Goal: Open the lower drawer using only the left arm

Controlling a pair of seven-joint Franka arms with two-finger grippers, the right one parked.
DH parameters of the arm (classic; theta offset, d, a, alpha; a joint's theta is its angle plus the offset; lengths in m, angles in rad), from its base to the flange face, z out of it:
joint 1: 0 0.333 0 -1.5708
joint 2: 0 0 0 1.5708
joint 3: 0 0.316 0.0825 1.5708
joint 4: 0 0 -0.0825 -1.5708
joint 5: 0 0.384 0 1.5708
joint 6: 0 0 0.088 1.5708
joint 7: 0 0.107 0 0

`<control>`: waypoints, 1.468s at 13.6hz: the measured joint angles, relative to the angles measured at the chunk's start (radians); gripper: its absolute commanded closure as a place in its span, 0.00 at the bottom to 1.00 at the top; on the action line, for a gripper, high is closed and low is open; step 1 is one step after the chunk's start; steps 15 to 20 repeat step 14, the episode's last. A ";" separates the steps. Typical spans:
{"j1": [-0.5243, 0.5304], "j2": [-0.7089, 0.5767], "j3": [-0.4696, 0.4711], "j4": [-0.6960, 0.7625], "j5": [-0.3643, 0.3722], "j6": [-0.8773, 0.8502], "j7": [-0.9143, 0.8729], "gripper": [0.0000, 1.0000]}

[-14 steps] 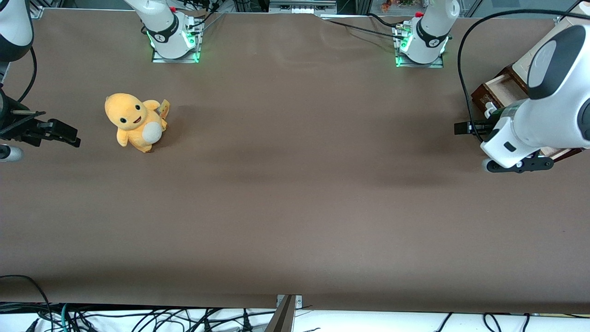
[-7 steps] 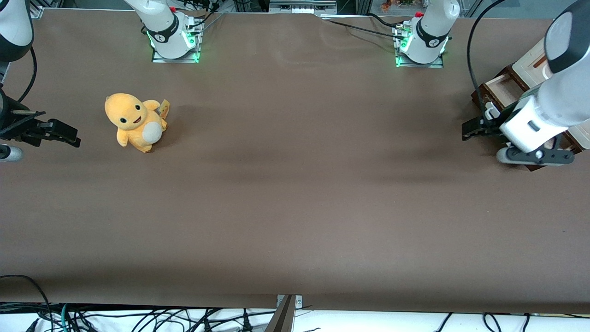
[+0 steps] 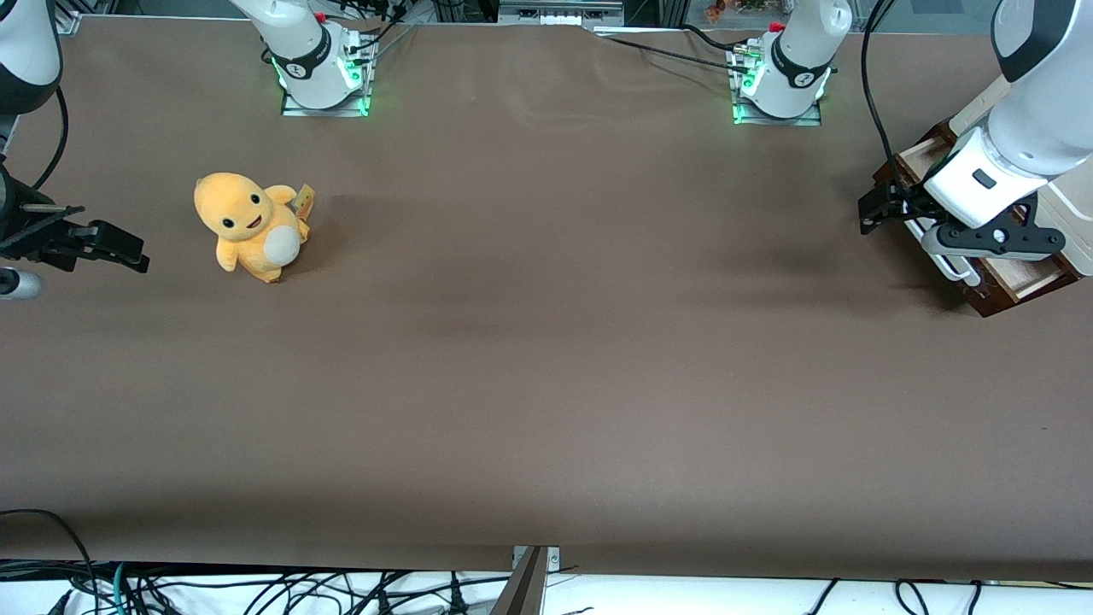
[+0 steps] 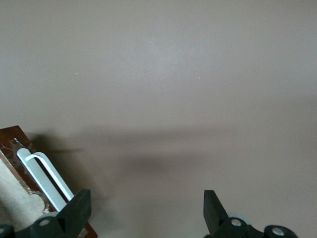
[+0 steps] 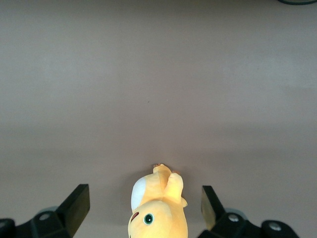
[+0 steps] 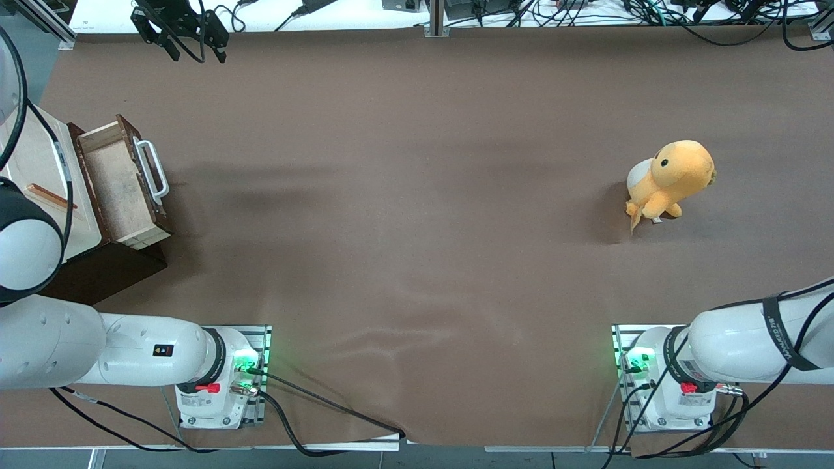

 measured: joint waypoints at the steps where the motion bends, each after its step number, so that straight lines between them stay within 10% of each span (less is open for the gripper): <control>1: 0.000 0.000 0.007 0.000 -0.012 0.001 -0.003 0.00; 20: 0.000 -0.009 0.021 0.000 -0.006 0.006 -0.007 0.00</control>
